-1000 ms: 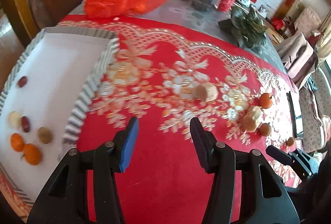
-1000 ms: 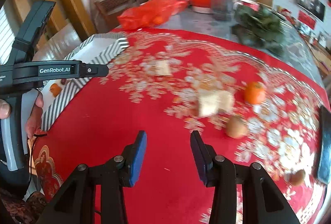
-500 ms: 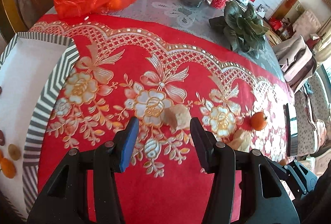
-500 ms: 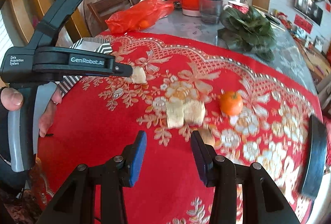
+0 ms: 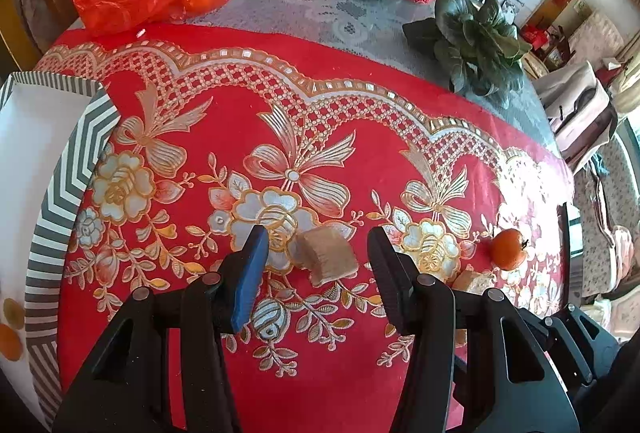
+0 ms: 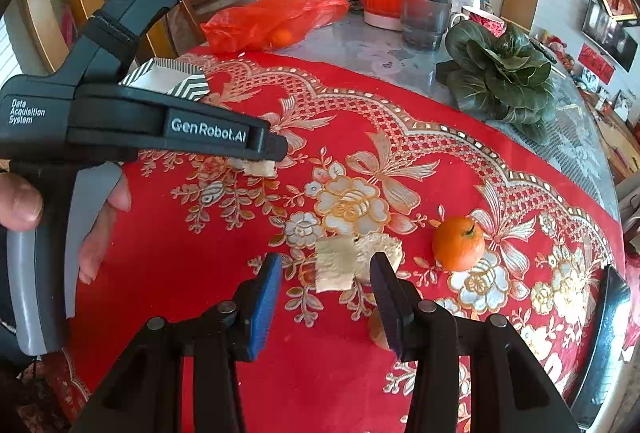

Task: Organize fruits
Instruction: 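Grasp a beige cake cube with the left gripper while the right gripper grasps a round sesame cake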

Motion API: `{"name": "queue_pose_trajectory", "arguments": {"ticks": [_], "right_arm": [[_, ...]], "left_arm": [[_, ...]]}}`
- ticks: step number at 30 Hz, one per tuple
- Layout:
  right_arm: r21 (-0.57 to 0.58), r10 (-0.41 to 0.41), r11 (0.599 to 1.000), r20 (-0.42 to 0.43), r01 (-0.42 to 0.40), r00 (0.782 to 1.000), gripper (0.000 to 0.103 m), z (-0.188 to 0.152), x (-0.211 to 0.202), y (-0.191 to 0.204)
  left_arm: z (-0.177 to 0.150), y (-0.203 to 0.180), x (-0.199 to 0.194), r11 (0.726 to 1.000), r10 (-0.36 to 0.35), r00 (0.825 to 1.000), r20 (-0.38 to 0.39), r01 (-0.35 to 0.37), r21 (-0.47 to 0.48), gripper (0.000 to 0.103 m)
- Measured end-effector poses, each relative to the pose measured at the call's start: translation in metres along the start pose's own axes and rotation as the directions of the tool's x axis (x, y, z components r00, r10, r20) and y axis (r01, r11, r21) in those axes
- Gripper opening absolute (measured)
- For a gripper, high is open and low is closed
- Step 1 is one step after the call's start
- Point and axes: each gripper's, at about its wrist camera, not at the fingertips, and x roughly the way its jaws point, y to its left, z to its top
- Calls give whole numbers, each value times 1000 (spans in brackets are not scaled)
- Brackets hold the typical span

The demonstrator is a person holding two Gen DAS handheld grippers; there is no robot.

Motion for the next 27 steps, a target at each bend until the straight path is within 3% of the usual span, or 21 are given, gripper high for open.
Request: {"name": "queue_pose_trajectory", "arguments": {"ticks": [8, 16, 20, 23, 27], "right_arm": [[-22, 39, 999, 5, -39, 999, 44, 3, 9, 1], [-55, -2, 998, -2, 2, 1000, 31, -1, 7, 5], [-87, 11, 996, -1, -11, 1000, 31, -4, 3, 15], [-83, -23, 996, -18, 21, 1000, 31, -3, 10, 15], [-70, 72, 995, -2, -72, 997, 31, -4, 3, 16]], "left_arm": [[-2, -1, 6, 1000, 26, 1000, -12, -26, 18, 51], [-7, 0, 4, 998, 41, 999, -6, -40, 43, 46], [-8, 1, 3, 998, 38, 999, -8, -38, 44, 45], [-8, 1, 3, 998, 37, 999, -8, -37, 44, 45], [-8, 2, 2, 998, 41, 999, -9, -41, 40, 45]]}}
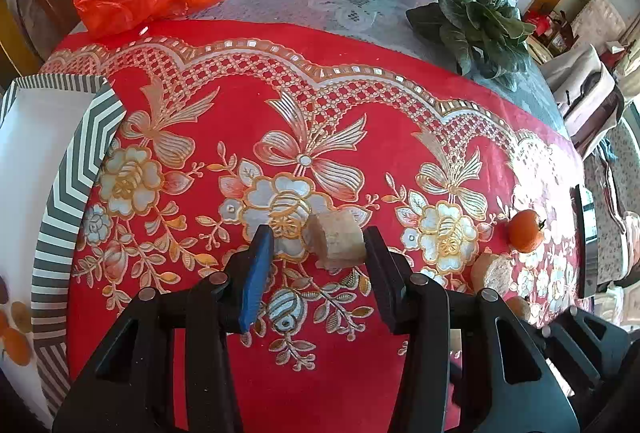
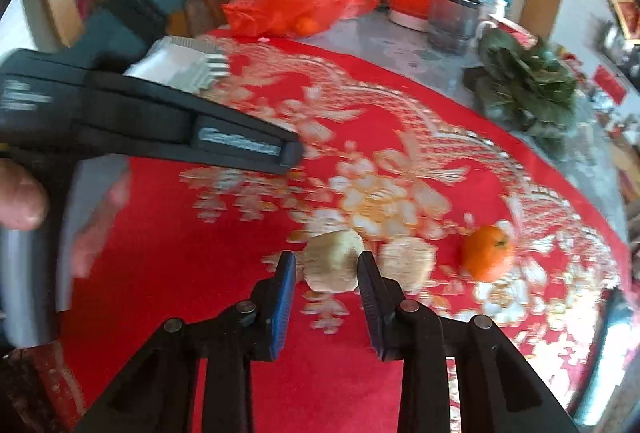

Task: Organize fruits
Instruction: 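Grasp a beige cake cube with the left gripper while the right gripper grasps a round sesame cake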

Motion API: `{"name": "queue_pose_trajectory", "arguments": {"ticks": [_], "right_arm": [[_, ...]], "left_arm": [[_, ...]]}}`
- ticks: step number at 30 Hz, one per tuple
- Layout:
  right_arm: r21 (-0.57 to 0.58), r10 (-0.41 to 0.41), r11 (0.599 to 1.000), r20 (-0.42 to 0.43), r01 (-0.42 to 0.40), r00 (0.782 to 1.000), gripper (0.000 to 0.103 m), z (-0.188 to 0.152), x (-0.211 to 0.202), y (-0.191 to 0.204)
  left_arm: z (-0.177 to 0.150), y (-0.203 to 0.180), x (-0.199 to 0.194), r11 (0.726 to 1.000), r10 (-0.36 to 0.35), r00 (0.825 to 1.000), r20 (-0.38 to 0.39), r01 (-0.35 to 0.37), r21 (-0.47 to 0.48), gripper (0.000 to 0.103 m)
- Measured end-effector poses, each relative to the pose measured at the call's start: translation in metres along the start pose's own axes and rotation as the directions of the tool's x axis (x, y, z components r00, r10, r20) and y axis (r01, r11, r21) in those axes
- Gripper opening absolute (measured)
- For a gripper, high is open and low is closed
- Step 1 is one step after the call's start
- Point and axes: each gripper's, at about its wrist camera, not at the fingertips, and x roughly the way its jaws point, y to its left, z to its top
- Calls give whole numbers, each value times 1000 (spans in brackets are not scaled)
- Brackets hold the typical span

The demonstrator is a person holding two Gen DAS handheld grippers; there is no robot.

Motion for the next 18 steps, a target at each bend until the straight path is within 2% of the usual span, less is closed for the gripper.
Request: {"name": "queue_pose_trajectory", "arguments": {"ticks": [3, 6, 8, 13, 16, 18], "right_arm": [[0, 34, 999, 16, -34, 999, 31, -1, -3, 3], [24, 14, 1000, 1, -14, 1000, 33, -2, 2, 0], [42, 9, 999, -7, -8, 1000, 39, -2, 6, -2], [40, 29, 999, -7, -28, 1000, 41, 0, 16, 4], [24, 5, 1000, -2, -5, 1000, 41, 1, 23, 9], [29, -5, 1000, 3, 5, 1000, 37, 0, 23, 9]], "left_arm": [[0, 3, -1, 1000, 3, 1000, 1, -3, -6, 45], [0, 4, -1, 1000, 2, 1000, -2, -2, -8, 45], [1, 4, 0, 1000, 6, 1000, -1, -6, -5, 45], [2, 3, 1, 1000, 19, 1000, 2, -19, -14, 45], [3, -1, 4, 1000, 29, 1000, 7, -29, 5, 45], [2, -2, 4, 999, 39, 999, 18, -40, 27, 32]]}}
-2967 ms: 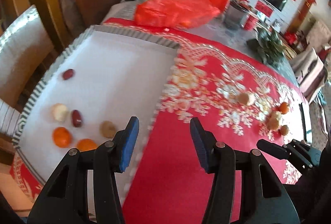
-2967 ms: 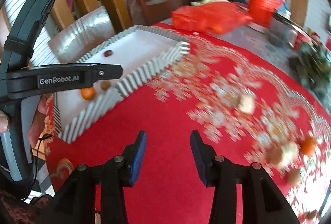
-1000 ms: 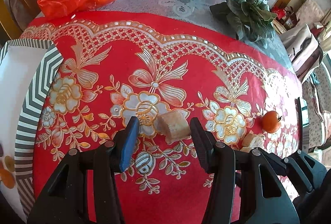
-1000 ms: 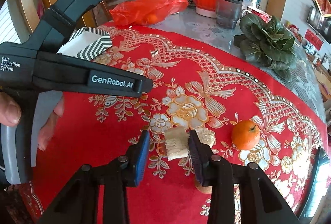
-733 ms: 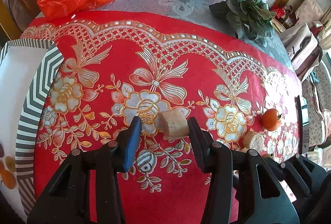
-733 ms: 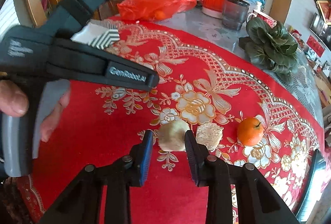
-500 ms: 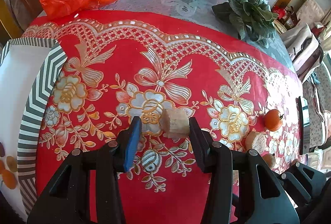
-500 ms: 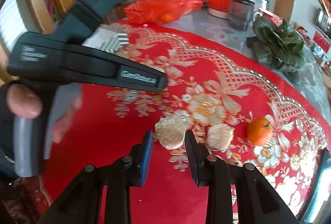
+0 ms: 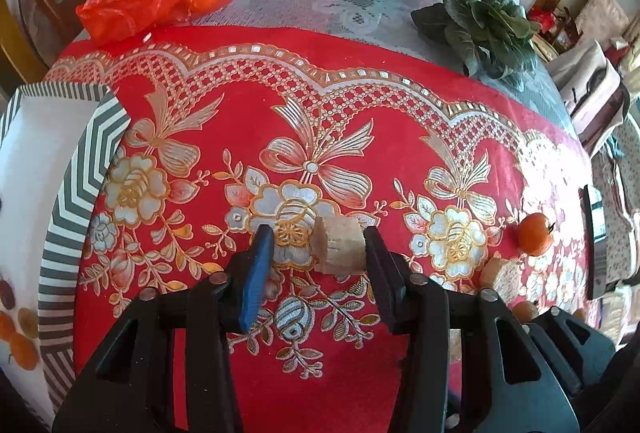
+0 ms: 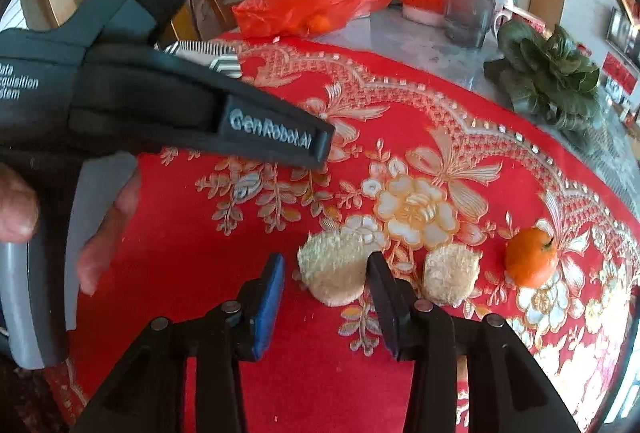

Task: Organize fruits
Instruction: 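Grasp a beige cake cube with the left gripper while the right gripper grasps a round sesame cake, then carry the cake cube and sesame cake over the white tray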

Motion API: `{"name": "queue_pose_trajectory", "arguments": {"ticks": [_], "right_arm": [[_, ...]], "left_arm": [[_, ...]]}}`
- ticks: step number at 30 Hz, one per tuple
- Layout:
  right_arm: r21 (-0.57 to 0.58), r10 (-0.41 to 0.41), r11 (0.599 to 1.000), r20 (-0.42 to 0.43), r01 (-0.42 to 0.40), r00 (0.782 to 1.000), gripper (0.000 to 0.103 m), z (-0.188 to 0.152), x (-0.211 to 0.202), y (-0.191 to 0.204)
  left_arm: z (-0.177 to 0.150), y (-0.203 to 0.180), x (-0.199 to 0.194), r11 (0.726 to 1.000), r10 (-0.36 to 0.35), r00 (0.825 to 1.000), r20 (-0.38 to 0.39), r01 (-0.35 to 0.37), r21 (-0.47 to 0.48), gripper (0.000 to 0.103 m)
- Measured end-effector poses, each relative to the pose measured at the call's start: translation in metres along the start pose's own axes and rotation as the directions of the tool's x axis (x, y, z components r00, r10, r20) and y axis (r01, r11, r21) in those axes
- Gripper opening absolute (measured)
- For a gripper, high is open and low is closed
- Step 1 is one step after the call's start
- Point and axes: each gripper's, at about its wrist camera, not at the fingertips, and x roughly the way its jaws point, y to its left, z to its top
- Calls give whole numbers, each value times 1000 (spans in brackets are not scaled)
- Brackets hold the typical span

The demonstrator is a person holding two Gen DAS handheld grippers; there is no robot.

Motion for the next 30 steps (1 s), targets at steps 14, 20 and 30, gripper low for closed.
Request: {"name": "queue_pose_trajectory", "arguments": {"ticks": [14, 20, 30], "right_arm": [[18, 18, 1000, 19, -18, 1000, 32, -14, -23, 18], [14, 27, 1000, 27, -28, 999, 32, -15, -28, 33], [-30, 63, 998, 33, -62, 997, 32, -5, -26, 73]], "left_arm": [[-27, 26, -39, 999, -27, 999, 29, 28, -24, 19], [-52, 48, -60, 998, -18, 998, 52, 21, -53, 19], [-86, 84, -87, 996, 56, 992, 113, -47, -80, 19]]}}
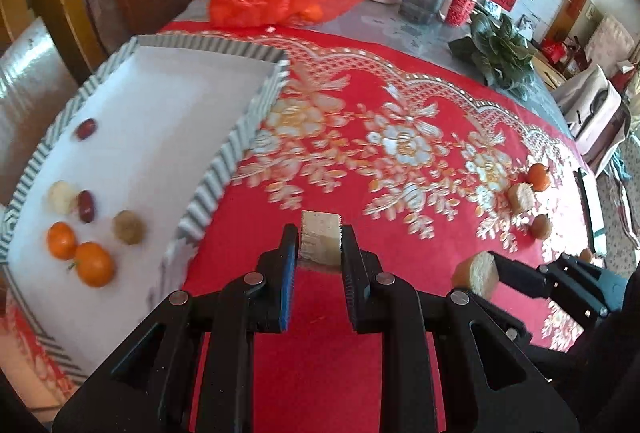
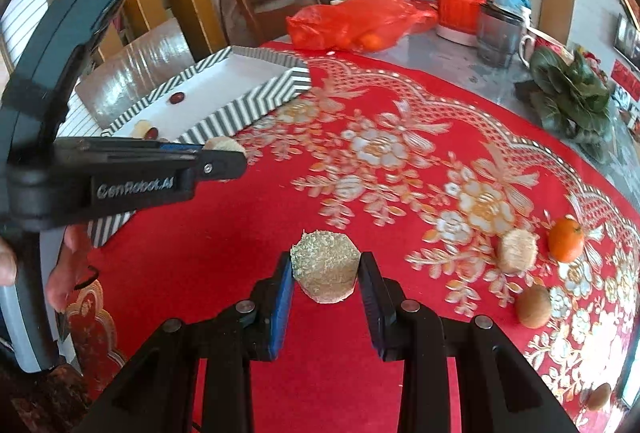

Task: Organize fruits
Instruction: 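Carry the cake cube and sesame cake over the white tray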

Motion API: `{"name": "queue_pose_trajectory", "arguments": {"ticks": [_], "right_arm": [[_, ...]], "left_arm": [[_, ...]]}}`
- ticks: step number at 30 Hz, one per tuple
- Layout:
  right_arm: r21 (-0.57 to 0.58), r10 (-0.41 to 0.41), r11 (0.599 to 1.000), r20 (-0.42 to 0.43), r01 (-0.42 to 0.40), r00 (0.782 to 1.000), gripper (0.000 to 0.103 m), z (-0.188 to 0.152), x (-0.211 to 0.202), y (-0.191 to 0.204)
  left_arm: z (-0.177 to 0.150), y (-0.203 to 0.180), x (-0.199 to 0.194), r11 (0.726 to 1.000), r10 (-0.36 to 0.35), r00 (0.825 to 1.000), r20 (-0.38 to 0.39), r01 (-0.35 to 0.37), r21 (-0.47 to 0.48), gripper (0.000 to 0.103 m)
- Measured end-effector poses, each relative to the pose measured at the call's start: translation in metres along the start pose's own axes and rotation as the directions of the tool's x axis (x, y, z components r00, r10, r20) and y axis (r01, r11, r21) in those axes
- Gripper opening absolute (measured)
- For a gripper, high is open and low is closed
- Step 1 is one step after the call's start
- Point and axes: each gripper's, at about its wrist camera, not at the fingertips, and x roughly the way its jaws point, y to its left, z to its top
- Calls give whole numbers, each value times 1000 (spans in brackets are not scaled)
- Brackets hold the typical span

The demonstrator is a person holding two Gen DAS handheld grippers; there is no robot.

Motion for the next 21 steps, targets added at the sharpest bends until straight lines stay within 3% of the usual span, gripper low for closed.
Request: {"name": "queue_pose_trajectory", "arguments": {"ticks": [21], "right_arm": [[-95, 25, 995, -29, -27, 999, 32, 19, 16, 59]], "left_arm": [[-21, 57, -25, 998, 29, 999, 41, -27, -58, 19]]}}
